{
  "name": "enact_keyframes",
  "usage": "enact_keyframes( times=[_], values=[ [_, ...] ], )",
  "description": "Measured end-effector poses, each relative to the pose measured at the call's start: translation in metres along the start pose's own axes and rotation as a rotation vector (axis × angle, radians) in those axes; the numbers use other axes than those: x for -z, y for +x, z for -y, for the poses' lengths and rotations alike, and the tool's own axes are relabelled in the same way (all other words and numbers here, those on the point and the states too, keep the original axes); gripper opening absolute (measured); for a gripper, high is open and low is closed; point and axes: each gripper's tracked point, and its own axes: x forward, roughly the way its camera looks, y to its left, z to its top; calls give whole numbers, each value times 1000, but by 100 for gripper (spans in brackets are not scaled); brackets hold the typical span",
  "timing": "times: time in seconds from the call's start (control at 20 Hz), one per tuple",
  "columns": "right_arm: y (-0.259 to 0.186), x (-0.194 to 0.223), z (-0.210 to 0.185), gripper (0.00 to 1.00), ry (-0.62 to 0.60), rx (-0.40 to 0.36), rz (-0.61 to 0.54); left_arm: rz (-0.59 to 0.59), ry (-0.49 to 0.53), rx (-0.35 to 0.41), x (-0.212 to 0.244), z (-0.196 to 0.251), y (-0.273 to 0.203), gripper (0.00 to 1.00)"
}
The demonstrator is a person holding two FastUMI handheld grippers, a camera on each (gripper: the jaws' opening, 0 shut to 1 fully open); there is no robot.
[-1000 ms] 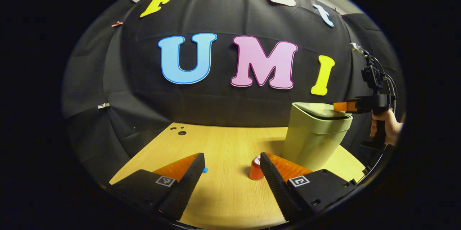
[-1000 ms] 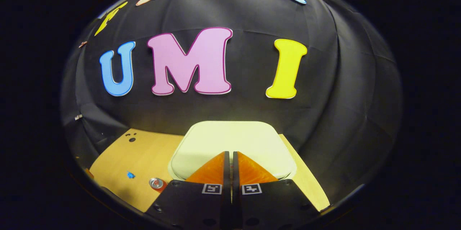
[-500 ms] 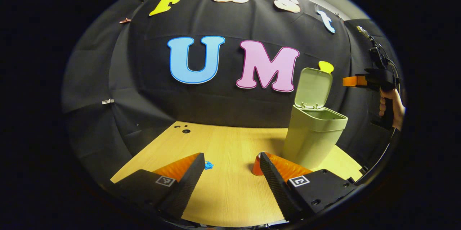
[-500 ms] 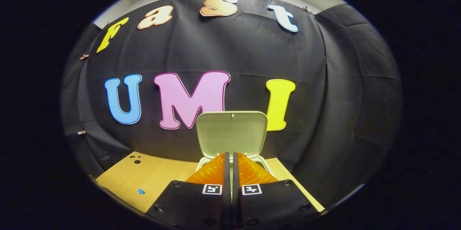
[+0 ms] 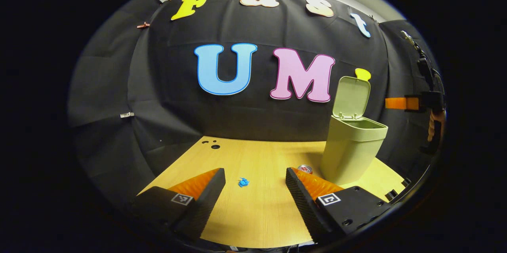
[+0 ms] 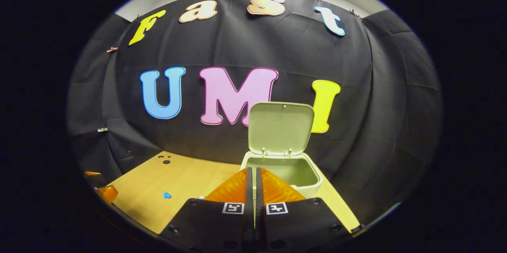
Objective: Press the lid of the desktop garbage bin to open it, pick up the crumpled paper on the desktop and throw it into the bin, then pick up the pop can on the desktop and drop it into the bin, and finally close the garbage bin lid.
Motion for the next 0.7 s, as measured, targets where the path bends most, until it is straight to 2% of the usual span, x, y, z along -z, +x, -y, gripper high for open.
enact_keyframes(
  times=[0.15,0.25,0.3,0.4,0.5,0.6,0.65,0.7],
  values=[
    [3,8,-5,5,3,-9,-2,-13,7,-20,2,-7,13,98],
    [7,14,-5,7,-23,-6,-12,-29,-9,-6,7,-5,26,98],
    [8,19,-7,5,-29,-16,-22,-50,-15,-10,13,-5,32,98],
    [11,25,-11,12,-29,-39,-31,-88,-54,-12,25,-5,46,98],
    [15,32,-12,47,-34,-56,-43,-113,-82,-35,36,-10,63,98],
    [19,39,-25,82,-18,-112,-48,-148,-93,-61,52,-17,83,98],
    [21,43,-26,96,-16,-124,-51,-166,-103,-61,60,-19,95,99],
    [25,47,-26,99,-20,-124,-53,-190,-113,-53,68,-19,107,98]
  ],
)
